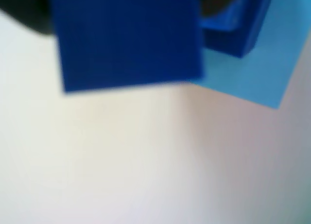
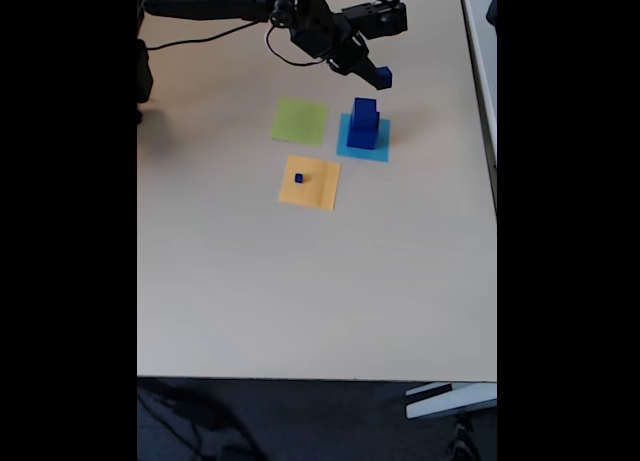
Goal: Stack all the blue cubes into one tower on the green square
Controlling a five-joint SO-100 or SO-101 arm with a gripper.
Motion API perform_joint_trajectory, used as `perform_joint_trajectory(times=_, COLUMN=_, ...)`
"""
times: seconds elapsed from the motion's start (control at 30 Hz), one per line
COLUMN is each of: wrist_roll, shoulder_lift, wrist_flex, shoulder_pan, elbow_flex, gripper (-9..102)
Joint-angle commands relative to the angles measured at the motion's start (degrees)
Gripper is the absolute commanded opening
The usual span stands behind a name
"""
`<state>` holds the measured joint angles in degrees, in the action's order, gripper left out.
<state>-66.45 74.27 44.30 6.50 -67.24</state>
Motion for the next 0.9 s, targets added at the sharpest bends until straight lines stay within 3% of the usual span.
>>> perform_joint_trajectory(times=0.0, wrist_roll=-7.29, shoulder_lift=7.47, wrist_flex=4.22, shoulder_pan=-1.05, elbow_flex=3.34, gripper=4)
perform_joint_trajectory(times=0.1, wrist_roll=-15.64, shoulder_lift=8.88, wrist_flex=9.4, shoulder_pan=-2.72, elbow_flex=2.11, gripper=4)
perform_joint_trajectory(times=0.3, wrist_roll=-25.66, shoulder_lift=14.15, wrist_flex=9.84, shoulder_pan=-5.1, elbow_flex=-11.16, gripper=3)
perform_joint_trajectory(times=0.87, wrist_roll=-23.73, shoulder_lift=18.63, wrist_flex=-3.16, shoulder_pan=-4.39, elbow_flex=-35.42, gripper=3)
